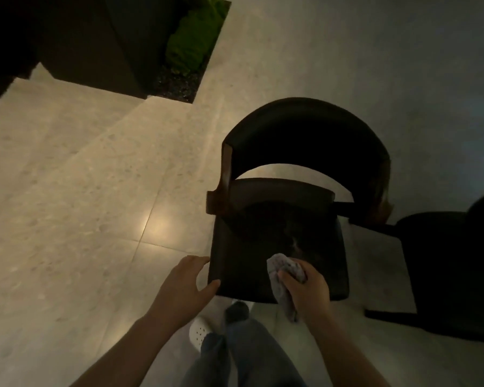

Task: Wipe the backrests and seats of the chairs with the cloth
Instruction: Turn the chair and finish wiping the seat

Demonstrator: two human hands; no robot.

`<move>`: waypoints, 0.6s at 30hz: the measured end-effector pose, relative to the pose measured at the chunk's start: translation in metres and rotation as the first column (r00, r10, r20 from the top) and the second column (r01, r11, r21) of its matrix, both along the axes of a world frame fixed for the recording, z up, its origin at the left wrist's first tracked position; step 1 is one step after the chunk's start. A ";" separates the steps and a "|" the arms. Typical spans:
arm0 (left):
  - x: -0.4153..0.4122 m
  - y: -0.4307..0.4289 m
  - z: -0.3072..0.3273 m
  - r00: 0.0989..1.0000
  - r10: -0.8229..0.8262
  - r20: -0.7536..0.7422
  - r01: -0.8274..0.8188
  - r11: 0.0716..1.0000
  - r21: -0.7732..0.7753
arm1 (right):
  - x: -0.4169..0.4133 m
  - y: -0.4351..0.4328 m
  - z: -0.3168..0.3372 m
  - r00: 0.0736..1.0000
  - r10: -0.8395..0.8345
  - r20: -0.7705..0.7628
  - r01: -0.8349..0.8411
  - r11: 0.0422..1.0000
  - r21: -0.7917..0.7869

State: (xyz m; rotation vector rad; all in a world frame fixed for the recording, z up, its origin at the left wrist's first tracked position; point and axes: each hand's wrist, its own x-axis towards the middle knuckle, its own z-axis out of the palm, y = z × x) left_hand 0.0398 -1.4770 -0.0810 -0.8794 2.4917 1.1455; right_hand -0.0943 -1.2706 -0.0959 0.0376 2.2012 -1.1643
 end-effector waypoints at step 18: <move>-0.174 0.008 -0.048 0.853 -0.510 0.107 0.513 0.859 0.009 | -0.061 0.043 -0.034 0.884 -0.461 0.074 0.463 0.886 -0.009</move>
